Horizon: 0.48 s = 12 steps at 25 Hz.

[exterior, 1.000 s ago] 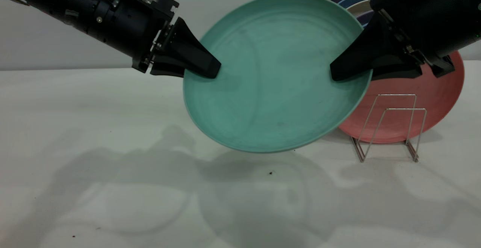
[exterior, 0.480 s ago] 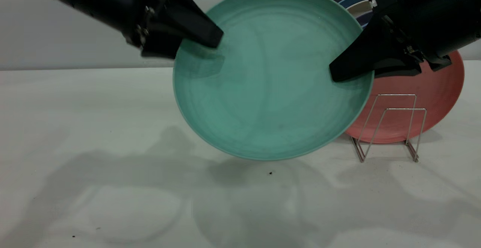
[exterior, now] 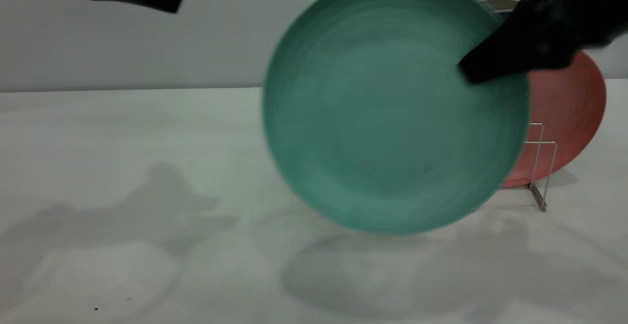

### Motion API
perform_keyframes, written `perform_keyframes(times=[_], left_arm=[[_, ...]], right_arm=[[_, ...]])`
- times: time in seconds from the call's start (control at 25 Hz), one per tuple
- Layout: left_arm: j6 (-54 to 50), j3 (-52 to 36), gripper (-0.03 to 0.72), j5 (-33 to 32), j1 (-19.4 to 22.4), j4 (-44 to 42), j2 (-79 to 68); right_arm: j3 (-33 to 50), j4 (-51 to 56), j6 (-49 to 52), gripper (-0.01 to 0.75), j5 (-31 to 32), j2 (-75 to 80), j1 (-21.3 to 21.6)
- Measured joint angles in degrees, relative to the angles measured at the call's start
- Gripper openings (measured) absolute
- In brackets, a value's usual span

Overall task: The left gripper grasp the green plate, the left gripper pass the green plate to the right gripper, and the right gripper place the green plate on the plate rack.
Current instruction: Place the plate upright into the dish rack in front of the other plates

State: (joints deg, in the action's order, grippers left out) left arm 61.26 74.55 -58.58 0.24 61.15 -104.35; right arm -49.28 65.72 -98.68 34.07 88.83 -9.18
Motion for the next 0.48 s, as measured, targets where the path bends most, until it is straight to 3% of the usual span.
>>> perform_keyframes(times=[0.24, 0.48], left_arm=[[-0.93, 0.0, 0.575, -0.23, 0.31, -0.53, 0.0], [-1.23, 0.0, 0.575, -0.27, 0.31, -0.53, 0.0]], right_arm=[[0.0, -3.8, -20.92, 0.054, -15.47, -6.13, 0.0], [0.0, -3.99, -22.91, 0.054, -27.65, -6.34, 0.11]])
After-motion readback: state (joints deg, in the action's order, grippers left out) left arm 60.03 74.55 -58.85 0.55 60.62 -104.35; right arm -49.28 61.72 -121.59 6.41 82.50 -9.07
